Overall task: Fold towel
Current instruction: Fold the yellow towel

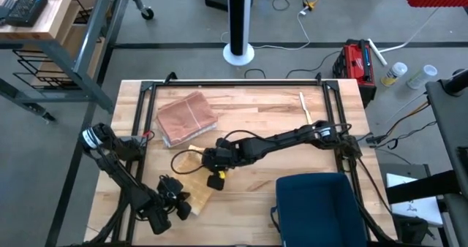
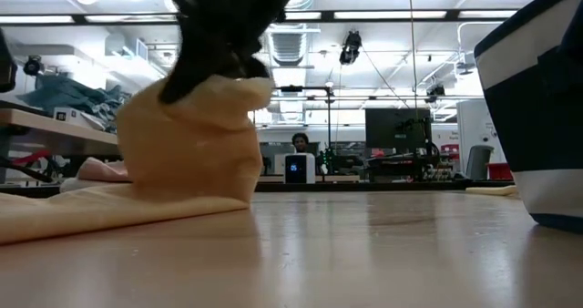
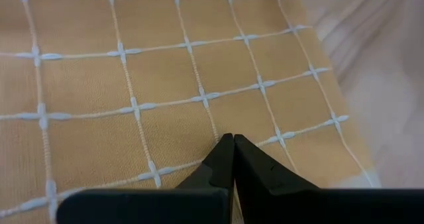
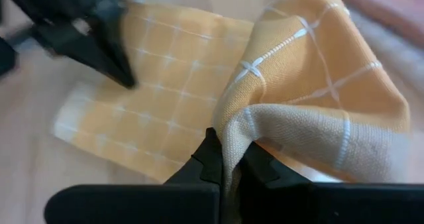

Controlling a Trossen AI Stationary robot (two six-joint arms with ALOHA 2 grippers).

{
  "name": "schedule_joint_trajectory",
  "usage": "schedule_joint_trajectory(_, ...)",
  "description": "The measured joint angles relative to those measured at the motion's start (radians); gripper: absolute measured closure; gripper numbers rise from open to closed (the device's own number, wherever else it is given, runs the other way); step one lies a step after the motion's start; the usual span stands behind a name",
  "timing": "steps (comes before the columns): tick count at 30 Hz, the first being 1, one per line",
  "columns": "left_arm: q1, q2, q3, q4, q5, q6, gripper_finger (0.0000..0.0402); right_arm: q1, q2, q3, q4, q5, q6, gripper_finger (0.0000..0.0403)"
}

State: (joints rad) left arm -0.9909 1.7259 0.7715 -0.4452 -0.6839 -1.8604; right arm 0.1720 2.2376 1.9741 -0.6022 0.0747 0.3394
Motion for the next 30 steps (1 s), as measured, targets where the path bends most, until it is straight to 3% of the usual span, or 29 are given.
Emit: schedule_joint_trajectory(30,0.031,0.014,-0.001,0.053,-0.095,0.106,0.0402,0.017,0.157,0.079,0.135,-0.129,0.175,0.0396)
